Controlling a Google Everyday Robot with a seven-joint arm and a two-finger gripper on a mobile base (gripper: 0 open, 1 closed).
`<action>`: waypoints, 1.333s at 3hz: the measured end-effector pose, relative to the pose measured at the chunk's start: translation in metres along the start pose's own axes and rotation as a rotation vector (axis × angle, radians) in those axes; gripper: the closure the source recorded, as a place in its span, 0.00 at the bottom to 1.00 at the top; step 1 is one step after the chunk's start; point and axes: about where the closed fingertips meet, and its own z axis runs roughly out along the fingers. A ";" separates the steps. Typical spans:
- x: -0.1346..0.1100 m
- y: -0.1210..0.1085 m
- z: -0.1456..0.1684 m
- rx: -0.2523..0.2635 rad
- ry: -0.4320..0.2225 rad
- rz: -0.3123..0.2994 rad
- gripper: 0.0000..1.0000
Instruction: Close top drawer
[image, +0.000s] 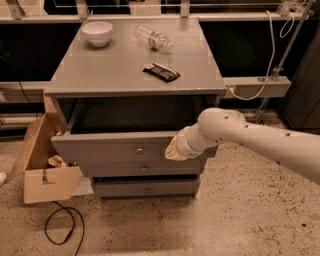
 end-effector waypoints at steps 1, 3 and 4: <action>0.000 0.000 0.000 0.000 0.000 0.000 1.00; -0.013 -0.053 0.013 0.118 -0.029 -0.008 1.00; -0.014 -0.055 0.015 0.118 -0.028 -0.010 1.00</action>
Offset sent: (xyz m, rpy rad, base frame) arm 0.0942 0.0302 0.0292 0.0641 -0.2079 -0.0667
